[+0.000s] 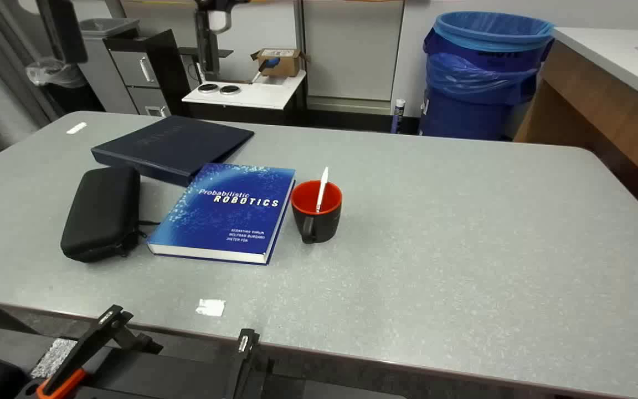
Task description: Remove the pen from the red and black mug and put it on the table
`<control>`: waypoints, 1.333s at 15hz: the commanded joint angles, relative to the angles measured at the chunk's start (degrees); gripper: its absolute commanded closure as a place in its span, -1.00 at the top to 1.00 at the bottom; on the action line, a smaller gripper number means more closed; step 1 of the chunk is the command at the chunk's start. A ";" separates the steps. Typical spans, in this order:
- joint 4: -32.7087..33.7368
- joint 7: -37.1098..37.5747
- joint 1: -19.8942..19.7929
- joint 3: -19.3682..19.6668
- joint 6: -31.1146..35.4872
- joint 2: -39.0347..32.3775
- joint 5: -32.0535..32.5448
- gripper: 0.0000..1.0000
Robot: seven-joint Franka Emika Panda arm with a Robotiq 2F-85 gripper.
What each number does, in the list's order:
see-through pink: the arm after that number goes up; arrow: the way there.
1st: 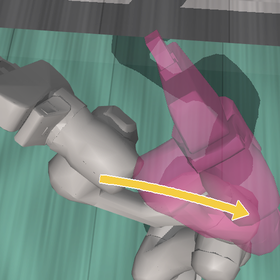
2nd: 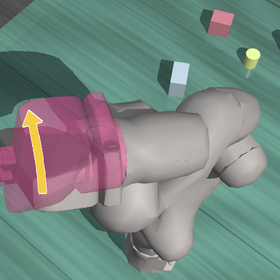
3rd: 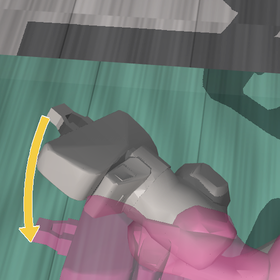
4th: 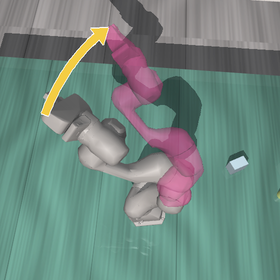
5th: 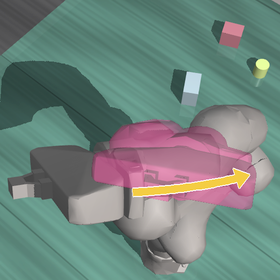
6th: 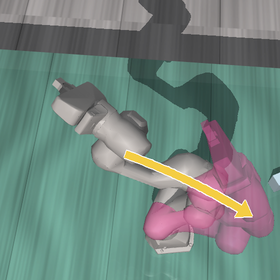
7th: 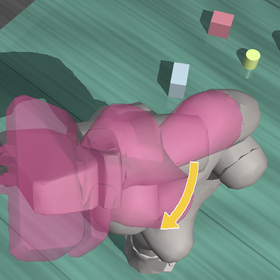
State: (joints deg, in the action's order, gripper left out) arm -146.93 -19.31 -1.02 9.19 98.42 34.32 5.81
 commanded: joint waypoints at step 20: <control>8.92 1.68 -7.37 3.67 33.07 -32.89 -0.04 1.00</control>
State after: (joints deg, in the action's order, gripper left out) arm -138.01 -17.60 -7.18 14.10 131.61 1.34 5.81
